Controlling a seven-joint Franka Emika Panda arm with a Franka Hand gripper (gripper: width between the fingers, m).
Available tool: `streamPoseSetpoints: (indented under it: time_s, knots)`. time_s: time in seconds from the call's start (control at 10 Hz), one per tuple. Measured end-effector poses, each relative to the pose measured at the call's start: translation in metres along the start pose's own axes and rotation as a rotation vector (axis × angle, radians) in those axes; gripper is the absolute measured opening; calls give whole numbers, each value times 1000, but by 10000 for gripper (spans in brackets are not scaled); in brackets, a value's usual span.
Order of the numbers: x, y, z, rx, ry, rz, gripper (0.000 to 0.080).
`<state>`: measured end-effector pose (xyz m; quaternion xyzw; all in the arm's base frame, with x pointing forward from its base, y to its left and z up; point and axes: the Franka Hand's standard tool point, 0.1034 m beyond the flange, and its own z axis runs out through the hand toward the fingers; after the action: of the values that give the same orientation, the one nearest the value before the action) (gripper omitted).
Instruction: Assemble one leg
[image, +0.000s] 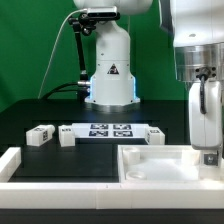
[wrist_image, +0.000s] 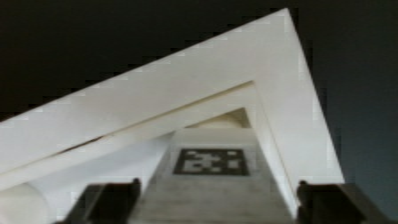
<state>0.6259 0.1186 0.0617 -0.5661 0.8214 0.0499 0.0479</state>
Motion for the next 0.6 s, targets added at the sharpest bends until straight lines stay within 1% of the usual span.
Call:
streamPoseSetpoints:
  time_s: [0.1, 0.2, 0.3, 0.4, 0.6]
  knots:
    - [0, 0, 0, 0, 0, -45, 510]
    - [2, -1, 0, 0, 1, -86, 624]
    - [2, -1, 1, -2, 2, -176, 642]
    - [2, 1, 1, -13, 6, -309, 642]
    - [0, 4, 0, -52, -1, -537, 648]
